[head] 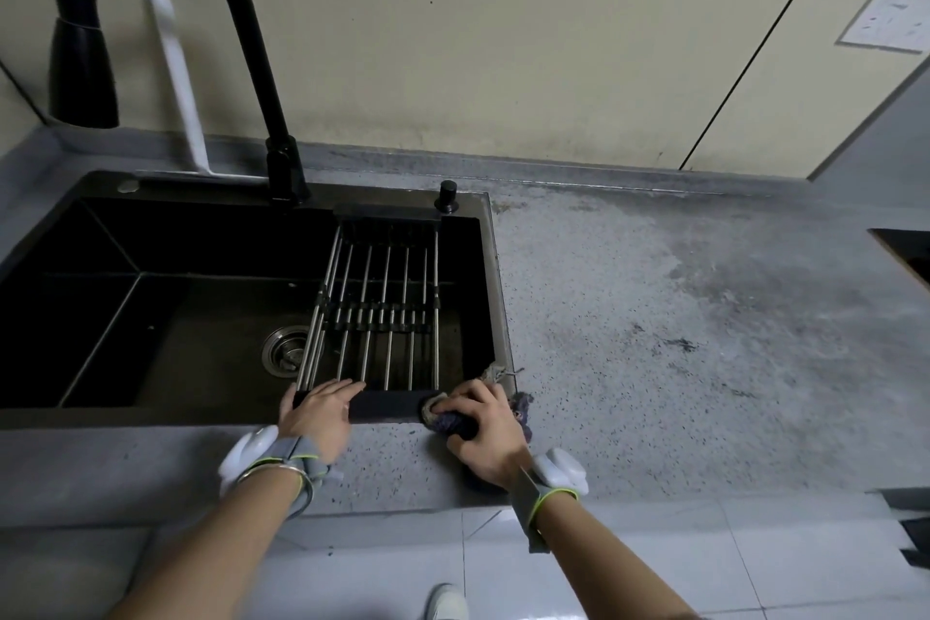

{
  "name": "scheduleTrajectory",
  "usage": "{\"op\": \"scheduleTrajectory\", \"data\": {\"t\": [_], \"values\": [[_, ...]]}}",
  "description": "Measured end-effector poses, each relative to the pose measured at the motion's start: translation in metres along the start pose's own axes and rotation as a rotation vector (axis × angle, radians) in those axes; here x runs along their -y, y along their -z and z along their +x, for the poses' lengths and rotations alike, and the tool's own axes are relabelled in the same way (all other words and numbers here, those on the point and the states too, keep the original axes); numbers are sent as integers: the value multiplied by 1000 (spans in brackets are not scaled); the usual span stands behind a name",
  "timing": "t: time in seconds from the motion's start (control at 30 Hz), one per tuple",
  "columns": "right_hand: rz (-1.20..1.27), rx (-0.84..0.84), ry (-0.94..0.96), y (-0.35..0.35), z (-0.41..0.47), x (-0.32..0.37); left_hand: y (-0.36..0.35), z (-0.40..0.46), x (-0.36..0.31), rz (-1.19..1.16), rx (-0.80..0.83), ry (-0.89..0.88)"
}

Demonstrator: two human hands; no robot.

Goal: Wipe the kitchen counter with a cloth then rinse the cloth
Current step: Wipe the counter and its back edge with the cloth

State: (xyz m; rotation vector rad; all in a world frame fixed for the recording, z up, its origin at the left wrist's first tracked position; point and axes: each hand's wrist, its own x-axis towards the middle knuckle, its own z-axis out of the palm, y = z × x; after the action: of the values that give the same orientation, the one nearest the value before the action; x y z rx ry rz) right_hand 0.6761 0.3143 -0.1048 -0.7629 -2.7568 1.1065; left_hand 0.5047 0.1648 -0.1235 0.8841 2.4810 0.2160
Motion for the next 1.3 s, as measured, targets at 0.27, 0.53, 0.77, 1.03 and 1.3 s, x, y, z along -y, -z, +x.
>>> {"op": "scheduleTrajectory", "data": {"t": [0.27,0.53,0.77,1.03,1.3], "values": [[-105,43,31,-6,4,9,0,14,14,-11,92,-40],[-184,141,153,-13,10,18,9,15,6,-19,113,-40],[256,14,78,30,16,-10,13,14,3,-46,140,-8],[-144,78,65,45,7,-47,12,14,3,-94,136,34],[-137,50,79,24,0,-26,9,13,4,-43,105,-16]]}}
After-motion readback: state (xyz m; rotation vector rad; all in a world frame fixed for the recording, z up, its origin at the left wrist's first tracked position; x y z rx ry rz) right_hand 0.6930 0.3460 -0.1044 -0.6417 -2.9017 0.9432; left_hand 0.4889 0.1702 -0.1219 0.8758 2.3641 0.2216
